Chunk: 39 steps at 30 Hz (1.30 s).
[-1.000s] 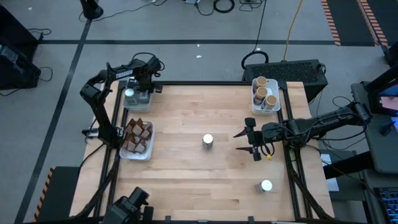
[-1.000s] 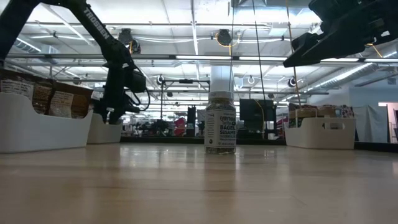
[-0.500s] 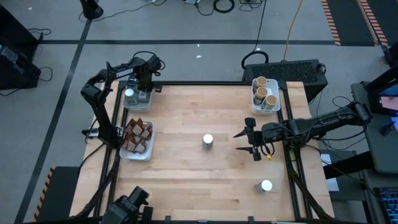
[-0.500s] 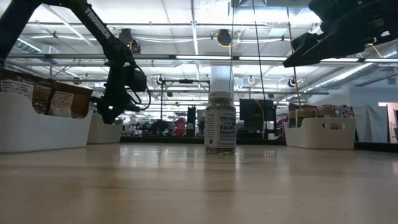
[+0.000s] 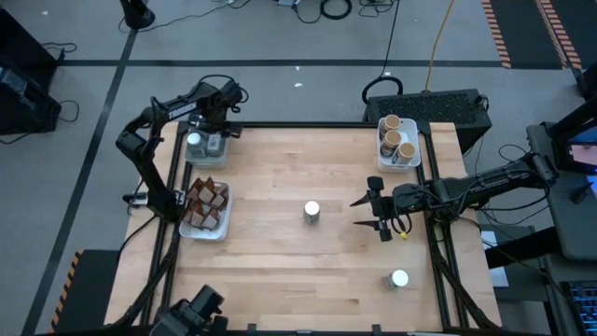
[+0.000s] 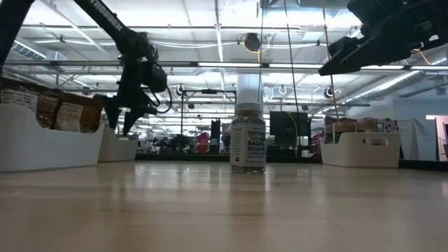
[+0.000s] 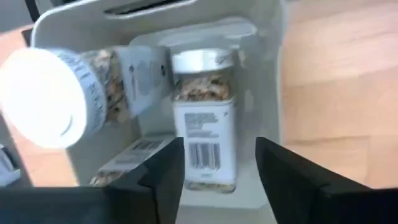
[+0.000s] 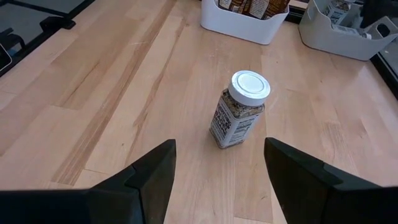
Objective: Sort spices by type
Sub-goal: Put the white seasoning bottle into the gray bin
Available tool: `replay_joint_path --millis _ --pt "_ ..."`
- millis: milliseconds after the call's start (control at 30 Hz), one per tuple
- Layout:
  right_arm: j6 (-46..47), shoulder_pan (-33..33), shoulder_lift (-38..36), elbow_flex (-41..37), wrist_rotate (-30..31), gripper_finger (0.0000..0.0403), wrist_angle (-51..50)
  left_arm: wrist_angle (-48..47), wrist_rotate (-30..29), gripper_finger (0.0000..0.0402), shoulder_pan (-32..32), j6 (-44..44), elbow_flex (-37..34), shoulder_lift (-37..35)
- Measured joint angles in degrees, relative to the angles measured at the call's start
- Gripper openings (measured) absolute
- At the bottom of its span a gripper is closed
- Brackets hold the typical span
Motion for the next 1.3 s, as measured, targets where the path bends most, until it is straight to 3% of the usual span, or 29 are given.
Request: replay_joint_path --millis 200,700,1300 --pt "0.18 0.0 0.0 0.0 0.0 0.0226 -0.02 -2.14 -0.68 0.0223 0.0 -0.08 -0.03 0.05" --pt "0.3 0.0 0.01 0.0 -0.02 0.0226 -1.36 3.67 -1.29 0.0224 0.7 -0.04 -5.24 0.05" --pt "0.27 0.0 0.0 0.0 -0.02 0.0226 -1.76 5.34 0.31 0.0224 2.49 0.49 -5.91 0.05"
